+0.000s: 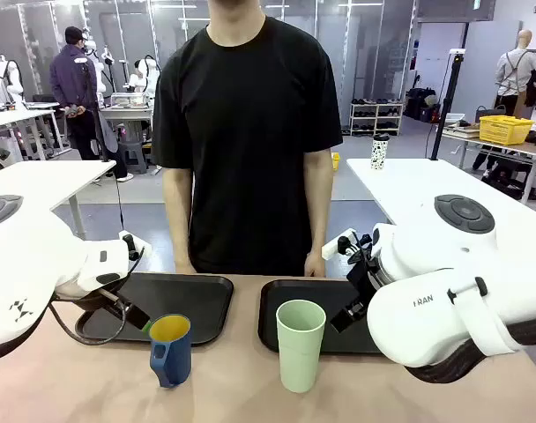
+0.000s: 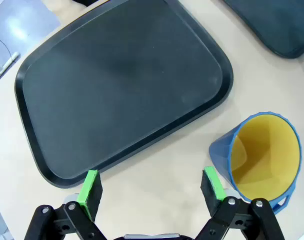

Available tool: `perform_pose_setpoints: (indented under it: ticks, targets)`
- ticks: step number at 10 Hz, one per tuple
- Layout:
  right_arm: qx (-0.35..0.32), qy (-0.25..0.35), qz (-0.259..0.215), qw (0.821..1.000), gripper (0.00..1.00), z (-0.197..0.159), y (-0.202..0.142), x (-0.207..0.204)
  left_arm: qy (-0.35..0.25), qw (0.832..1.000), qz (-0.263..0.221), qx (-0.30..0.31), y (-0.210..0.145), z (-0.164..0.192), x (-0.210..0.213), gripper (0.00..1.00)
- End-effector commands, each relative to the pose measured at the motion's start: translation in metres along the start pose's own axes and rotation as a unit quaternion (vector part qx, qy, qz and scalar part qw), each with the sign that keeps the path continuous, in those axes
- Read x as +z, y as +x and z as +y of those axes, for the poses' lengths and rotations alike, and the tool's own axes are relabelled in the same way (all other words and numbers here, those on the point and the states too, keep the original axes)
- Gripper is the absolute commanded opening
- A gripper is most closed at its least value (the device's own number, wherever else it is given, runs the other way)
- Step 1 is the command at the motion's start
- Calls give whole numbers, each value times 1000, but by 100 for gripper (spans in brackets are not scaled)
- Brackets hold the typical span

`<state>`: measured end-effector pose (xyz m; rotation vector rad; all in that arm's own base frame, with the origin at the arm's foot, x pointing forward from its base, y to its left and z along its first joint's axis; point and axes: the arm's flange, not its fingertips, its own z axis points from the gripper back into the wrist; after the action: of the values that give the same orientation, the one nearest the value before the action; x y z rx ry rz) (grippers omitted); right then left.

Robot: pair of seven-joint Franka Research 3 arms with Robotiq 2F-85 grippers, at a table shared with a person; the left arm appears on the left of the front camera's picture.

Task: Sort and store the cups by type.
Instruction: Pick up the Reusable plastic cup.

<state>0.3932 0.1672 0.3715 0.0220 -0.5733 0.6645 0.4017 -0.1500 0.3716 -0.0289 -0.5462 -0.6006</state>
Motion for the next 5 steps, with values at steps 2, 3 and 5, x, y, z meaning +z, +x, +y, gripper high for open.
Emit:
perform_pose_setpoints:
  ticks: [2,3,5]
  targets:
    - [0,0,0,1000,100,0,0,0,0,1000,0,0,0,0,0,100]
    - [0,0,0,1000,100,0,0,0,0,1000,0,0,0,0,0,100]
    - [0,0,0,1000,100,0,0,0,0,1000,0,0,0,0,0,100]
